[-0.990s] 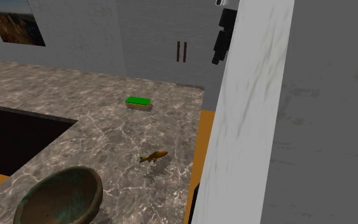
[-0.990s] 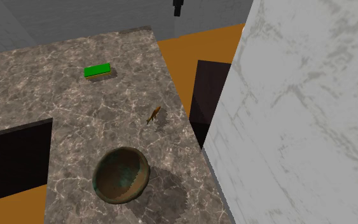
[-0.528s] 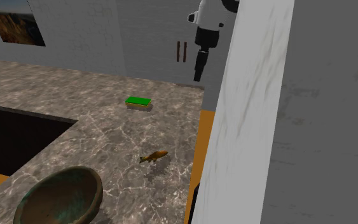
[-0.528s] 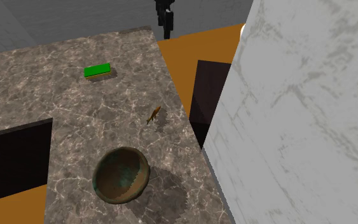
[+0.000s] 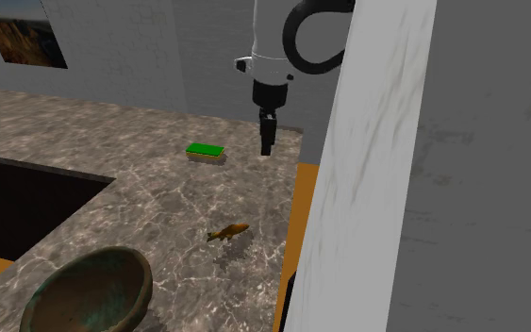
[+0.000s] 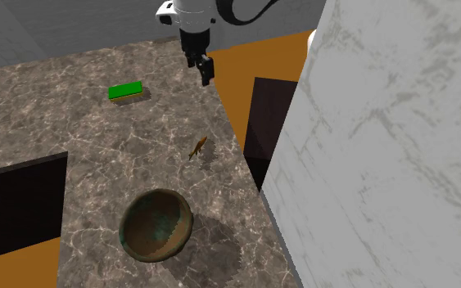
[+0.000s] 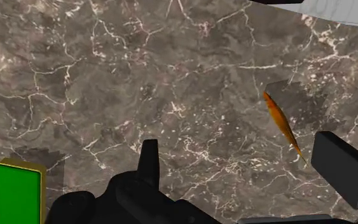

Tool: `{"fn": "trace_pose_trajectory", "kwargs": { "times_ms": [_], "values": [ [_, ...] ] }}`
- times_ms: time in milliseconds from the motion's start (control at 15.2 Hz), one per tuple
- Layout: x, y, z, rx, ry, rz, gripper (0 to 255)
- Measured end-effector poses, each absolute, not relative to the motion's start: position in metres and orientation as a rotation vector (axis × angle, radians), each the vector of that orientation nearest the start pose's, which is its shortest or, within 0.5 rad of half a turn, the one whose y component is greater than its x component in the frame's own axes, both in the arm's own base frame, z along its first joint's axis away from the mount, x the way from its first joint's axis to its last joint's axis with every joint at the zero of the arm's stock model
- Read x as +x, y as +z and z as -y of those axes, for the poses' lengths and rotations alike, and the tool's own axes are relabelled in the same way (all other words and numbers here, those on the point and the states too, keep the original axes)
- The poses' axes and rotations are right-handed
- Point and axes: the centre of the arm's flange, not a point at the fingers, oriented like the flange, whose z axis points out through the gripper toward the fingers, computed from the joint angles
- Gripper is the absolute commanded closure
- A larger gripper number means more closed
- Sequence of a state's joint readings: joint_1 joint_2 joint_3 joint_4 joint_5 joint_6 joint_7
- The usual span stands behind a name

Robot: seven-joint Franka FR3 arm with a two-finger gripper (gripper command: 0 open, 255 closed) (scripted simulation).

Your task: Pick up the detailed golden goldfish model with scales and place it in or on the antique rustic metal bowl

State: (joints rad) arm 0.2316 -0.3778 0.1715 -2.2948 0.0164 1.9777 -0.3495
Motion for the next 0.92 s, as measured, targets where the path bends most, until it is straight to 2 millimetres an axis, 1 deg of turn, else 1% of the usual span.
{"fn": "trace_pose_trajectory", "kwargs": {
  "times_ms": [132,198,330,396,528,924],
  "values": [
    [0.409,0.483,-0.201,-2.952,-0.078,1.257,0],
    [0.409,0.471,-0.212,-2.939,-0.071,1.312,0],
    [0.41,0.454,-0.235,-2.911,-0.057,1.422,0],
    [0.407,0.445,-0.244,-2.896,-0.05,1.477,0],
    [0.412,0.428,-0.263,-2.862,-0.036,1.586,0],
    [0.398,0.361,-0.324,-2.731,0.008,1.908,0]
  ]
}}
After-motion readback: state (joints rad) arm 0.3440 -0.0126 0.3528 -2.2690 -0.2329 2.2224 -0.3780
